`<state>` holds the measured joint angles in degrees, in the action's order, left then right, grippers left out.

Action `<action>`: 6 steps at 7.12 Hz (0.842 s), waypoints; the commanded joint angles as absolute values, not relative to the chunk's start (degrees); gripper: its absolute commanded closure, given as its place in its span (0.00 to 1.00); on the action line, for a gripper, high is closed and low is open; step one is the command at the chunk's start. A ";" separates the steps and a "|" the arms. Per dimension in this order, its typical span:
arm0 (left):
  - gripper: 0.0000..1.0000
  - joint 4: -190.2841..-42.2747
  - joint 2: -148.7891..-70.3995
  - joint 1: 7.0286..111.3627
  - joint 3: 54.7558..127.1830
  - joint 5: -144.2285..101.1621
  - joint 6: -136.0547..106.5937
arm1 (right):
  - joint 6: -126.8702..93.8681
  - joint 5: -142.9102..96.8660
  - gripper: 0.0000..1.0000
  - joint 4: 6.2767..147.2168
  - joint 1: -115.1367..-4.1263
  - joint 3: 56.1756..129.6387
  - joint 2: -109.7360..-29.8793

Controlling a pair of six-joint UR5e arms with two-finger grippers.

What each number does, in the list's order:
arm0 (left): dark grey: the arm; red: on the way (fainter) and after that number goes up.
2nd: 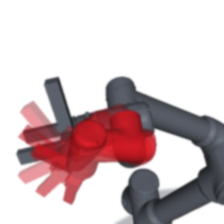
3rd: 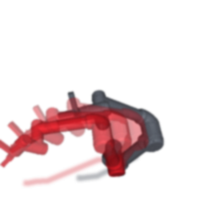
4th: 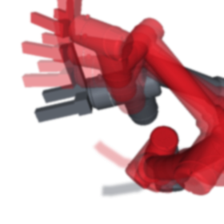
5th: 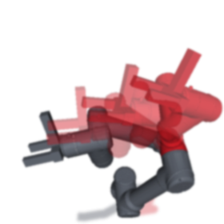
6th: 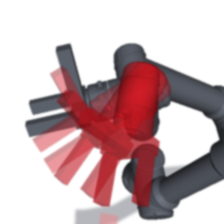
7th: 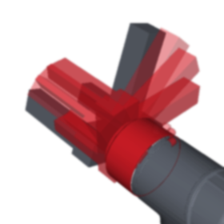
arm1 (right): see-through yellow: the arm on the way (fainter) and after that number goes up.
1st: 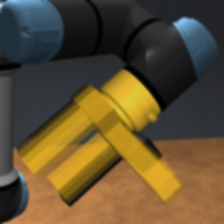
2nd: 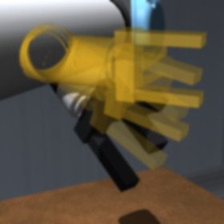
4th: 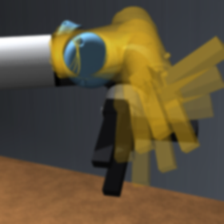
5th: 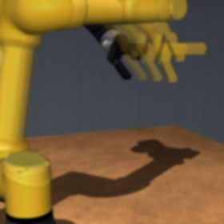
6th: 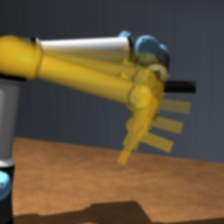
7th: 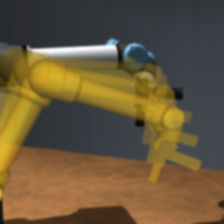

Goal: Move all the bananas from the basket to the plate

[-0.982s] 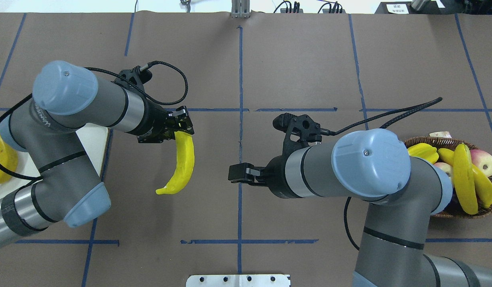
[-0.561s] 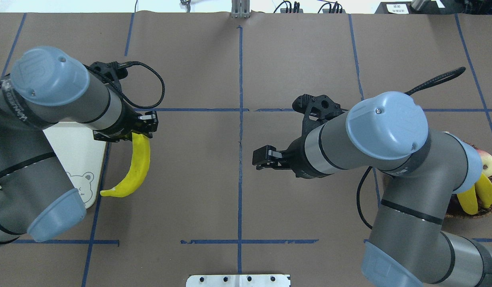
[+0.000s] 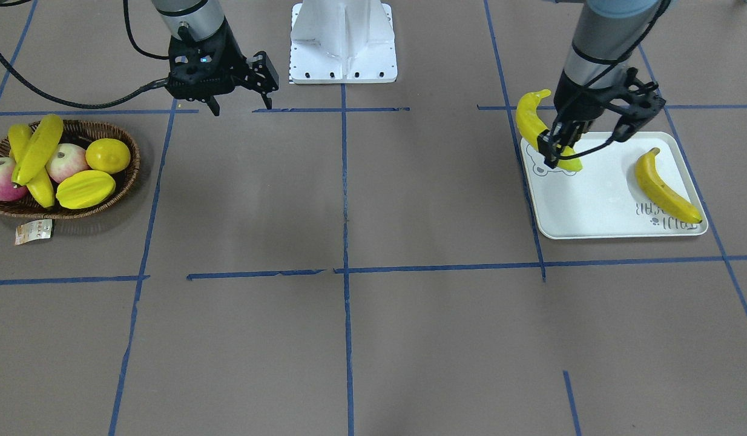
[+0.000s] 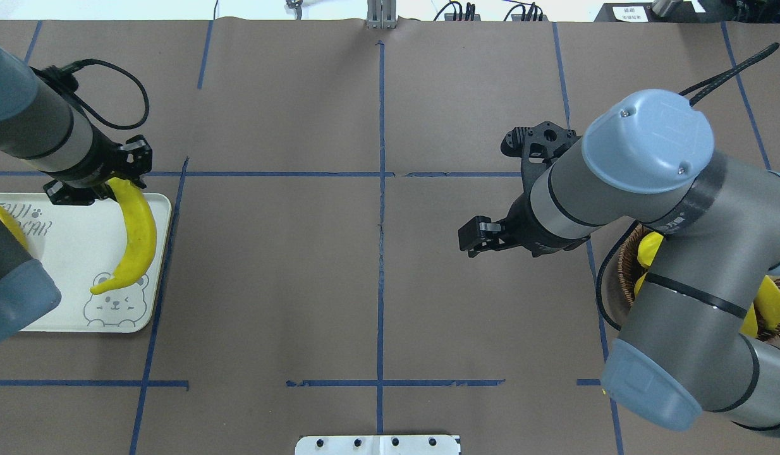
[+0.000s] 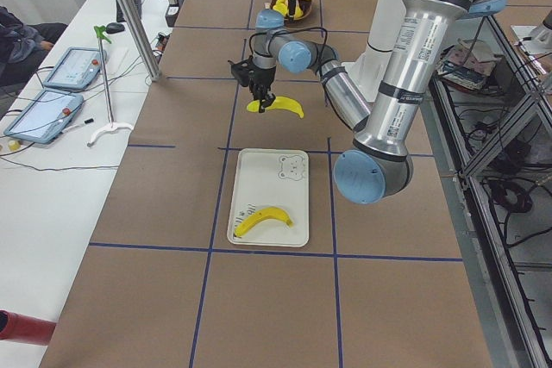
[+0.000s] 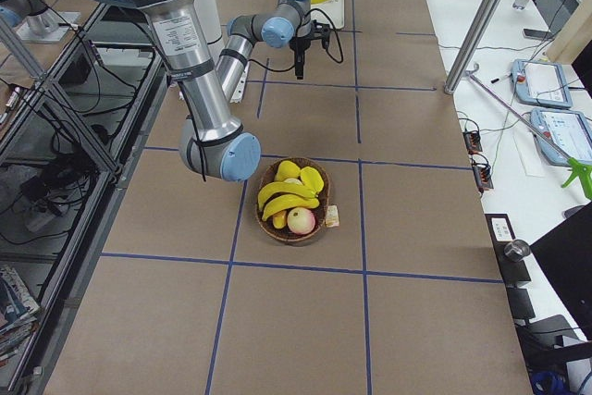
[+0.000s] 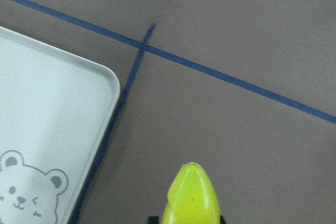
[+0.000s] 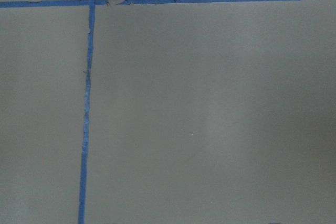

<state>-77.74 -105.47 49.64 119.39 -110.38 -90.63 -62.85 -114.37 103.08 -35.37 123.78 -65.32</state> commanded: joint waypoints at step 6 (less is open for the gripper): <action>1.00 -121.37 -90.00 59.85 93.27 -117.07 -94.72 | -54.76 -116.02 0.00 104.06 -39.11 125.68 -69.96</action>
